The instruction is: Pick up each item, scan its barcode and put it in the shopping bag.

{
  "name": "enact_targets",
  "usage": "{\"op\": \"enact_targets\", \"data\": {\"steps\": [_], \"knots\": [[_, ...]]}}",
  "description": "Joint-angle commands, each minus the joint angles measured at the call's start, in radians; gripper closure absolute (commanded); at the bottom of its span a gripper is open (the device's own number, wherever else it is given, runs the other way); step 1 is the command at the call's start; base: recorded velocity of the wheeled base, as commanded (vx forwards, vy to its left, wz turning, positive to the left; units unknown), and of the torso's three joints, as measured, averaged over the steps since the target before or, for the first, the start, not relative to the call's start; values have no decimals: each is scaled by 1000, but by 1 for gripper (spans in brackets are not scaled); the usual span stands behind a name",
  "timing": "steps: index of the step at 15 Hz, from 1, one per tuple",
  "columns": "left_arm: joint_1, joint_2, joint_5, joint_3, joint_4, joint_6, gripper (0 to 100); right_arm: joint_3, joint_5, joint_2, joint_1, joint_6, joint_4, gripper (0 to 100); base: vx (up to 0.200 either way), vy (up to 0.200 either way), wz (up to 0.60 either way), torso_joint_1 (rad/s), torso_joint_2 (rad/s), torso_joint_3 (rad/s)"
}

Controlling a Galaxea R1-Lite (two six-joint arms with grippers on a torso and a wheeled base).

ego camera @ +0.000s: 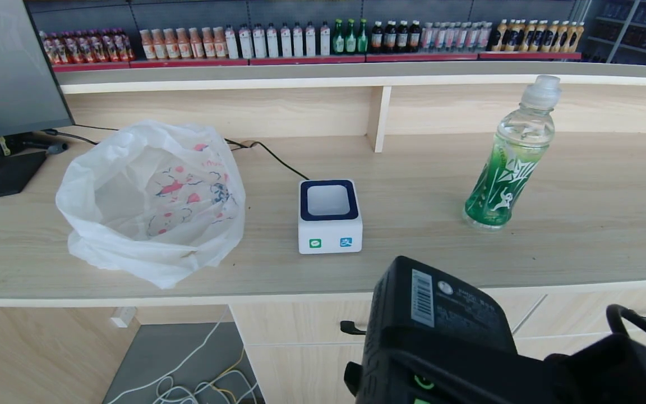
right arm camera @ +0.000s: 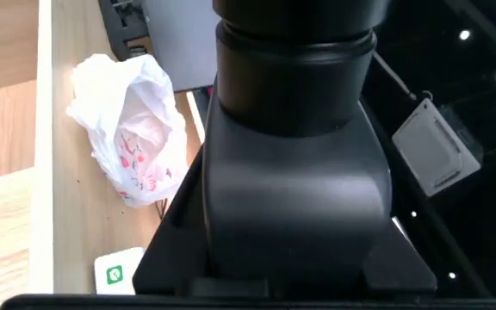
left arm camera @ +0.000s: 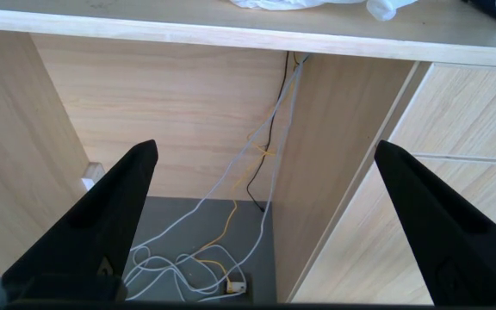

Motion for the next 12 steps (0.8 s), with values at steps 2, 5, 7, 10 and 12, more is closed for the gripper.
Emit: {"op": "enact_targets", "data": {"steps": [2, 5, 7, 10, 12], "knots": [[1, 0, 0, 0, 0, 0, 0, 27, 1, 14, -9, 388, -1, 100, 0, 0, 0, 0, 0, 0], [-1, 0, 0, 0, 0, 0, 0, 47, -1, 18, -9, 795, -1, 100, 0, 0, 0, 0, 0, 0], [-1, 0, 0, 0, 0, 0, 0, 37, -25, 15, -9, 959, -1, 100, 0, 0, 0, 0, 0, 0], [1, 0, 0, 0, 0, 0, 0, 41, -90, -8, -7, 1025, -1, 100, 0, 0, 0, 0, 0, 0], [1, 0, 0, 0, 0, 0, 0, 4, -93, 11, -10, 1048, -1, 100, 0, 0, 0, 0, 0, 0]]}}
